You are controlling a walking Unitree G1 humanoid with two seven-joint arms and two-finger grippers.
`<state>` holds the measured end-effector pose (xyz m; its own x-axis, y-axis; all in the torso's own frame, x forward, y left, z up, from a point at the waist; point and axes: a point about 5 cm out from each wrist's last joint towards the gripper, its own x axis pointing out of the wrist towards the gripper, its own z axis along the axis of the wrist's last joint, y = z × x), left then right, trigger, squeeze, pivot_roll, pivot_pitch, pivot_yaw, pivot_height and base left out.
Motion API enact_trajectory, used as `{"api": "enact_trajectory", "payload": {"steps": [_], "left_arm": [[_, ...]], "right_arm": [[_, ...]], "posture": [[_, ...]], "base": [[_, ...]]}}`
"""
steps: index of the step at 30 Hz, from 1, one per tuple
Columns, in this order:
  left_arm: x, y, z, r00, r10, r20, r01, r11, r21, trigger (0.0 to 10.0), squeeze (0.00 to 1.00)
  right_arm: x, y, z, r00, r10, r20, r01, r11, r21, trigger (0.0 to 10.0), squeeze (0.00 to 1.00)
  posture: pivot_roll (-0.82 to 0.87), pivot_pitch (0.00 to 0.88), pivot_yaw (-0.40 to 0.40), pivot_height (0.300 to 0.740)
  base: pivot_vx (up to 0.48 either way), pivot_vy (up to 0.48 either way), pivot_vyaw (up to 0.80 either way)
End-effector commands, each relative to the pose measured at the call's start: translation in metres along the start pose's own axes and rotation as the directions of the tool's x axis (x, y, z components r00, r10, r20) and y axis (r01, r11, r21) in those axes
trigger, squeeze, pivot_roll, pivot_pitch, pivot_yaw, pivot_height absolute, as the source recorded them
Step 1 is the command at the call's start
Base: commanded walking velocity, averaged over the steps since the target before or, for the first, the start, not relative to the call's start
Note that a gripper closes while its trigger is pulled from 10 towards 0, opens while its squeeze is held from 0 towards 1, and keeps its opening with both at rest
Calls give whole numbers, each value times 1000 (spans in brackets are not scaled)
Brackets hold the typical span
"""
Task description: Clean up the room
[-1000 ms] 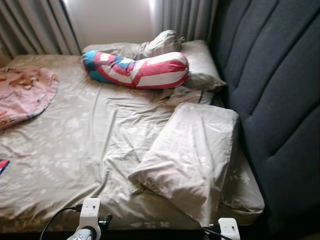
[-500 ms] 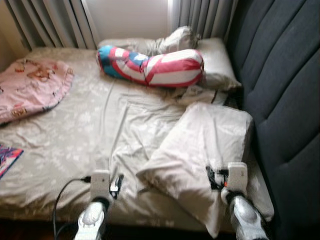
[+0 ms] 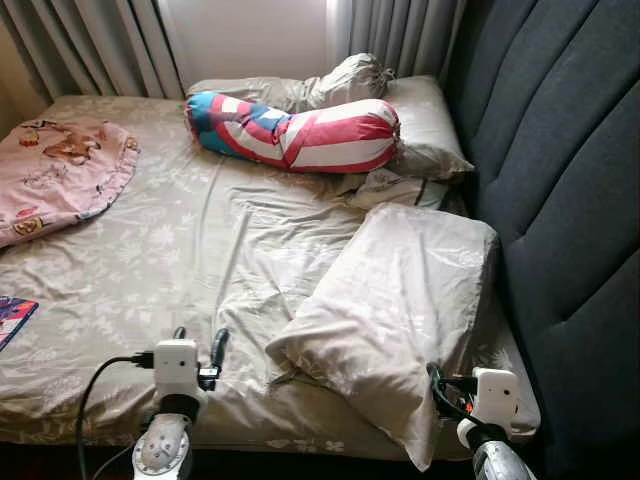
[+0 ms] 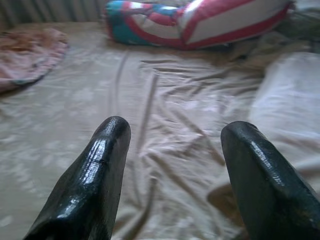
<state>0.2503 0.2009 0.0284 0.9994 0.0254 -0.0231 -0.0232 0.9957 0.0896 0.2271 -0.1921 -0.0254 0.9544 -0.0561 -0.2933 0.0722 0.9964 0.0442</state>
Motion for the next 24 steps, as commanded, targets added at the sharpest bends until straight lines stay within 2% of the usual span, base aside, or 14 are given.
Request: {"api": "enact_trajectory", "payload": {"steps": [1,7,10,15,24], "left_arm": [[2,-5,3,1000,-30,-5,30,1000,3,10000,0],[4,-5,4,999,-31,-20,31,1000,-1,10000,0],[4,-6,6,999,-36,-23,36,999,-6,10000,0],[5,-6,7,999,-36,-20,36,999,-7,10000,0],[4,-7,10,999,-37,-21,37,999,-10,10000,0]], "right_arm": [[5,0,9,999,-8,32,8,1000,5,10000,0],[7,-1,11,999,-18,31,18,1000,4,10000,0],[7,2,11,1000,-11,28,11,1000,8,10000,0],[6,5,10,1000,-9,30,8,1000,15,10000,0],[8,10,10,1000,3,26,-3,1000,16,10000,0]], "posture": [[-119,6,-51,740],[-122,0,-47,740],[-124,0,-46,740],[-126,0,-45,740],[-122,6,-50,740]], "base": [[0,0,0],[0,0,0],[276,0,0],[312,0,-536],[298,0,0]]}}
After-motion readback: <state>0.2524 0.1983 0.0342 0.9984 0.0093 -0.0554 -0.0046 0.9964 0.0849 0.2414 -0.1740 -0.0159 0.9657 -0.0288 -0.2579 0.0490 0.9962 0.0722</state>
